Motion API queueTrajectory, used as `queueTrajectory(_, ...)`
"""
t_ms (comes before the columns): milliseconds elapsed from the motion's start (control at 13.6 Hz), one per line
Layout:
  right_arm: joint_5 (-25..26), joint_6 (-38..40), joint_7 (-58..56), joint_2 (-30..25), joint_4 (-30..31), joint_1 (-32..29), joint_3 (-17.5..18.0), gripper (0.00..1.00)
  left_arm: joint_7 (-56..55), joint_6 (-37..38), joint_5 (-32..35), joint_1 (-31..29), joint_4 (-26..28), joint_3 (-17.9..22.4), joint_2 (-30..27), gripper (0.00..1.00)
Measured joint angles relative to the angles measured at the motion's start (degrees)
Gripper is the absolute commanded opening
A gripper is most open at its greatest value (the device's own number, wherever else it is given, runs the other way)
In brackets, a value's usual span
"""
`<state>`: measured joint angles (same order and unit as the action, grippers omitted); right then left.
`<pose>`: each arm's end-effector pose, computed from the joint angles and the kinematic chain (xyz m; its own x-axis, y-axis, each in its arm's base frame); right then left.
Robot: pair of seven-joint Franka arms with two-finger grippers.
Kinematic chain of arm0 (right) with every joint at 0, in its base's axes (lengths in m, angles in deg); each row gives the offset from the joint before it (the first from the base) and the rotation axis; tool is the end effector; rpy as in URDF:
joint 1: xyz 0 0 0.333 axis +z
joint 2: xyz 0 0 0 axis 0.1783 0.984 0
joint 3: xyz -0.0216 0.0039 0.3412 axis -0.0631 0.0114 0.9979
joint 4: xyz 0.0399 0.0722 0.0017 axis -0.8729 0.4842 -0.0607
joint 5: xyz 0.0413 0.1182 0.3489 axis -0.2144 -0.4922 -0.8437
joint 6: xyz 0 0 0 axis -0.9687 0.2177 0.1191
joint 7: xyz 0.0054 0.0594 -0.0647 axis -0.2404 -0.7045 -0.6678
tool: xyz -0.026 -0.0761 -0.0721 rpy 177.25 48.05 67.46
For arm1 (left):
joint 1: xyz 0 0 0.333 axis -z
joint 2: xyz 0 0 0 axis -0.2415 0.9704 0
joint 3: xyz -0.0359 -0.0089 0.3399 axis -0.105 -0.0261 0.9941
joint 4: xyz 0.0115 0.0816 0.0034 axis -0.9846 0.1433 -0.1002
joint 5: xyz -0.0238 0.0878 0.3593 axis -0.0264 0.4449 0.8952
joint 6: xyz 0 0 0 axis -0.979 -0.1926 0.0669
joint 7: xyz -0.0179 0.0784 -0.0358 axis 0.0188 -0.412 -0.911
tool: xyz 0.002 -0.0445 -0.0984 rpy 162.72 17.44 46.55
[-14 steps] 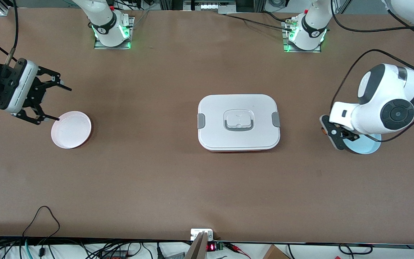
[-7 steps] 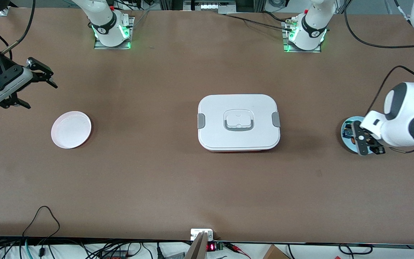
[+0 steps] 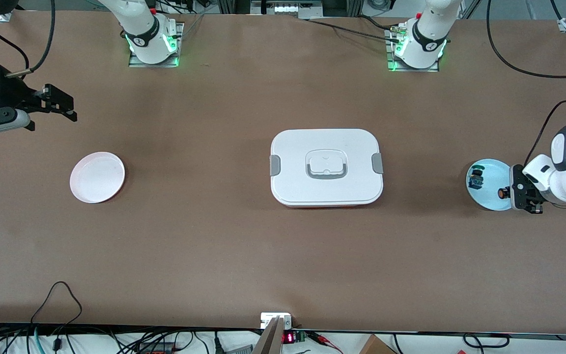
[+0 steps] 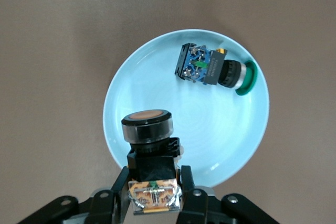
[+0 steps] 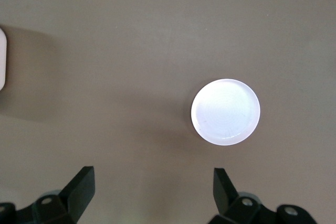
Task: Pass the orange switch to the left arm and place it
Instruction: 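Lower the switch onto the blue plate and open the left gripper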
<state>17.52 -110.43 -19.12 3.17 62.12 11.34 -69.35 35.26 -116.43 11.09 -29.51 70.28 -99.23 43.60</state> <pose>0.5327 0.0313 0.6168 0.9838 0.1789 -0.0063 0.1786 -0.9834 -0.0320 0.6144 0.2054 0.2709 -0.0271 -0.9919 -0.1238 -0.9832 0.0041 0.1824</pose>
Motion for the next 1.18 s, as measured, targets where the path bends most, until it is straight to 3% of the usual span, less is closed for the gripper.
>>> queueTrajectory(295,0.04,-5.29,2.73,-0.20,4.62,0.54,0.01,1.00,1.98,-5.80,2.48,-3.05,3.17,0.03,2.78,0.20)
queueTrajectory(368,0.07,-5.48,3.20,-0.22,4.73,0.81,0.05,1.00,2.46,-6.09,2.53,-3.34,3.28,0.03,3.18,0.44)
queueTrajectory(442,0.07,-5.50,3.40,-0.36,4.73,1.00,0.06,1.00,2.64,-6.14,2.54,-3.38,3.29,0.00,3.36,0.99)
queueTrajectory(884,2.04,-6.15,3.90,-0.96,4.65,1.21,0.06,1.00,6.12,-2.74,2.27,-4.00,2.17,-1.86,2.56,1.00)
queueTrajectory(1178,2.28,-6.28,3.95,-0.91,4.02,1.17,-0.02,1.00,3.65,11.44,-2.58,-4.36,-3.60,-6.51,-0.72,1.00)
